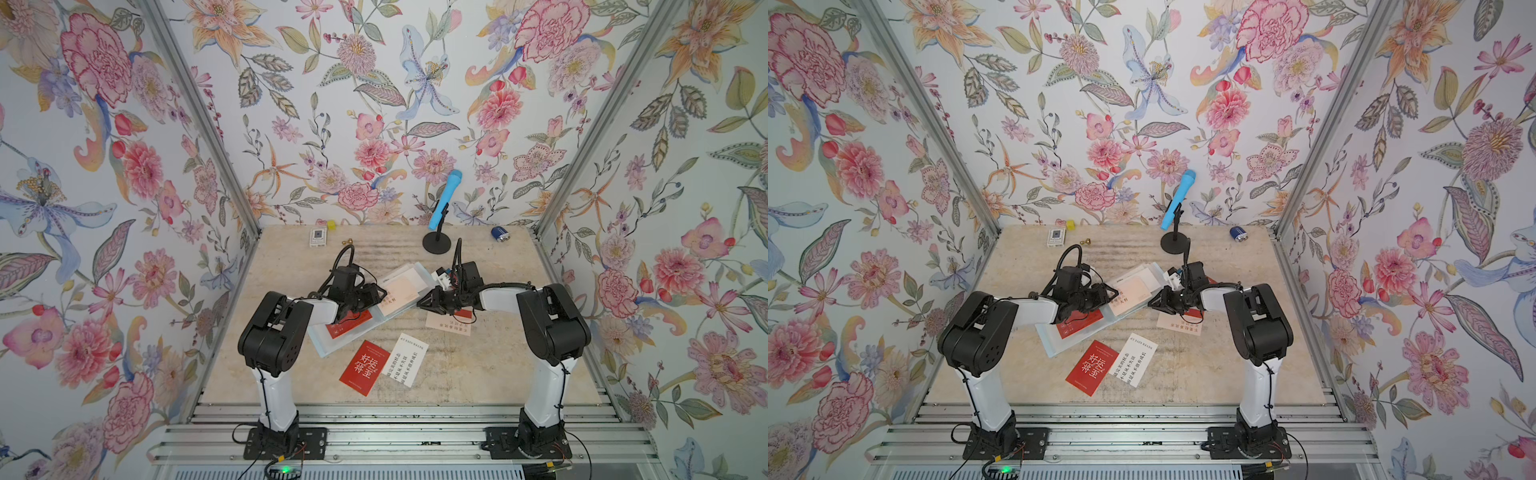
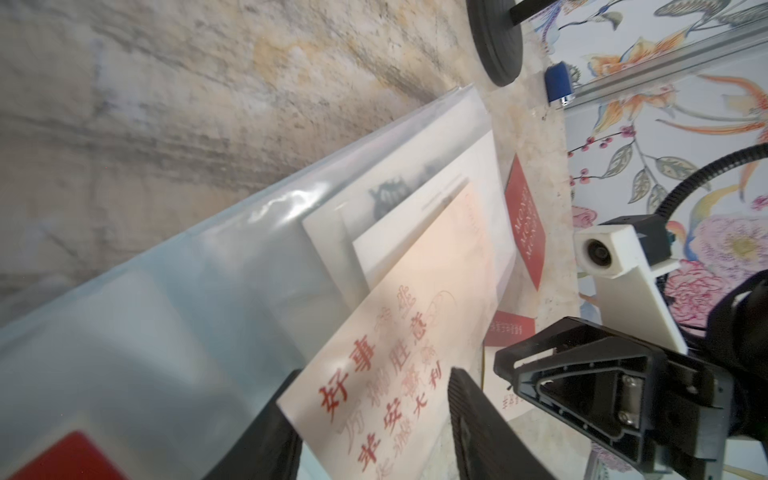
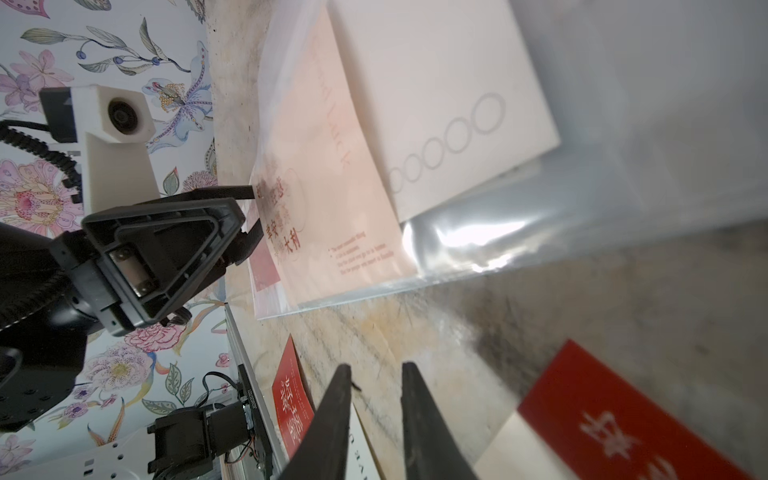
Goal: Place the photos into the photo albums
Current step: Insert the photo into the photo album.
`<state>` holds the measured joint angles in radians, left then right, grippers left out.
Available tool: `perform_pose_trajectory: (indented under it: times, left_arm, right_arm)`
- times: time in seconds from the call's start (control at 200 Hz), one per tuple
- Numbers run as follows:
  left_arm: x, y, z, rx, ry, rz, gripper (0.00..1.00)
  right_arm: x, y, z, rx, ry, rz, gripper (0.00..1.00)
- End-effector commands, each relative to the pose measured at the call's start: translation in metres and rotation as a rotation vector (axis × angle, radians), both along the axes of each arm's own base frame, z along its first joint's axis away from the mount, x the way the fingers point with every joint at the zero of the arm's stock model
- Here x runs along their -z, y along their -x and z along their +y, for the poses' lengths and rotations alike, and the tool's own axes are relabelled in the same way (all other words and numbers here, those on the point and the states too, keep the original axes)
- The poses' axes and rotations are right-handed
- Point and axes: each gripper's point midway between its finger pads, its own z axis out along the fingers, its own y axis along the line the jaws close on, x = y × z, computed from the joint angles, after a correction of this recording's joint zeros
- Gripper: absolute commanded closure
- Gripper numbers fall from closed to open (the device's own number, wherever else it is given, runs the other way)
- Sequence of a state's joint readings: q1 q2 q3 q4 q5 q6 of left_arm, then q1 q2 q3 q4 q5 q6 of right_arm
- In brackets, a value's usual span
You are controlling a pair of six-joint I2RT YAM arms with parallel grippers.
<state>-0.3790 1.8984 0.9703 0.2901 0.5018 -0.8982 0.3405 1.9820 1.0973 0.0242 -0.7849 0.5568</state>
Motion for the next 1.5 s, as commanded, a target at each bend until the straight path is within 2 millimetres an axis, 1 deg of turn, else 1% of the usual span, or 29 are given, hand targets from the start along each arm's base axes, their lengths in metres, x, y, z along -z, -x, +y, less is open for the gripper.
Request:
perform_pose_trajectory:
  times: [0.0,0.09,0.175,0.275,0.365,0.45,0.51,0.53,0.535,0.545,0.59,0.636,0.646,0.666,0.731,0.831,0.906,0.991,1.126,1.211,1.336,1.421,1.491]
  left_arm:
    - [-0.003,0.007,0.019,0.024,-0.177,-0.016,0.42]
    - [-0.013,0.006,0.024,0.017,-0.196,-0.038,0.42]
    - [-0.026,0.005,0.029,0.007,-0.197,-0.070,0.42]
    - [-0.042,0.004,0.036,-0.009,-0.187,-0.118,0.42]
    - [-0.049,0.006,0.048,-0.038,-0.174,-0.138,0.42]
    - [-0.050,0.012,0.066,-0.086,-0.156,-0.150,0.42]
    - [-0.052,0.016,0.079,-0.125,-0.135,-0.160,0.42]
    - [-0.047,0.019,0.084,-0.139,-0.131,-0.152,0.42]
    - [-0.053,0.019,0.085,-0.143,-0.124,-0.168,0.42]
    - [-0.058,0.019,0.087,-0.152,-0.116,-0.181,0.42]
    - [-0.059,0.024,0.096,-0.181,-0.097,-0.189,0.42]
    - [-0.059,0.029,0.105,-0.209,-0.079,-0.192,0.42]
    - [-0.059,0.030,0.107,-0.214,-0.076,-0.193,0.42]
    - [-0.059,0.032,0.111,-0.227,-0.072,-0.197,0.42]
    - [-0.058,0.038,0.122,-0.258,-0.073,-0.198,0.42]
    - [-0.053,0.047,0.131,-0.274,-0.078,-0.187,0.42]
    - [-0.049,0.051,0.134,-0.277,-0.080,-0.181,0.42]
    - [-0.044,0.056,0.136,-0.277,-0.080,-0.170,0.42]
    - [-0.038,0.060,0.138,-0.280,-0.083,-0.156,0.42]
    - [-0.037,0.061,0.138,-0.278,-0.081,-0.153,0.42]
    - [-0.038,0.061,0.139,-0.277,-0.083,-0.157,0.42]
    - [-0.037,0.061,0.139,-0.278,-0.084,-0.157,0.42]
    - [-0.037,0.061,0.139,-0.276,-0.084,-0.156,0.42]
  right_arm:
    - [-0.014,0.006,0.005,-0.029,0.022,-0.037,0.76]
    - [-0.016,0.007,0.010,-0.043,0.052,-0.050,0.76]
    - [-0.021,0.010,0.020,-0.065,0.069,-0.070,0.76]
    - [-0.029,0.015,0.041,-0.109,0.077,-0.100,0.76]
    - [-0.037,0.018,0.061,-0.147,0.096,-0.141,0.76]
    - [-0.043,0.022,0.082,-0.184,0.101,-0.176,0.76]
    - [-0.043,0.024,0.097,-0.215,0.101,-0.180,0.76]
    - [-0.042,0.025,0.102,-0.226,0.104,-0.180,0.76]
    - [-0.042,0.025,0.103,-0.229,0.104,-0.181,0.76]
    - [-0.042,0.025,0.106,-0.233,0.105,-0.183,0.76]
    - [-0.039,0.027,0.116,-0.253,0.120,-0.186,0.77]
    - [-0.037,0.023,0.120,-0.254,0.138,-0.196,0.77]
    - [-0.037,0.030,0.128,-0.275,0.139,-0.201,0.77]
    - [-0.037,0.032,0.134,-0.287,0.144,-0.208,0.77]
    - [-0.035,0.034,0.145,-0.305,0.163,-0.222,0.77]
    - [-0.029,0.037,0.158,-0.336,0.204,-0.233,0.77]
    - [-0.021,0.038,0.163,-0.347,0.268,-0.245,0.77]
    - [-0.015,0.036,0.162,-0.338,0.351,-0.275,0.77]
    - [-0.004,0.027,0.154,-0.305,0.443,-0.298,0.77]
    - [-0.001,0.019,0.146,-0.286,0.494,-0.314,0.77]
    - [-0.001,0.010,0.138,-0.273,0.542,-0.337,0.77]
    - [0.006,0.010,0.135,-0.282,0.545,-0.315,0.76]
    - [0.008,0.011,0.136,-0.293,0.539,-0.312,0.76]
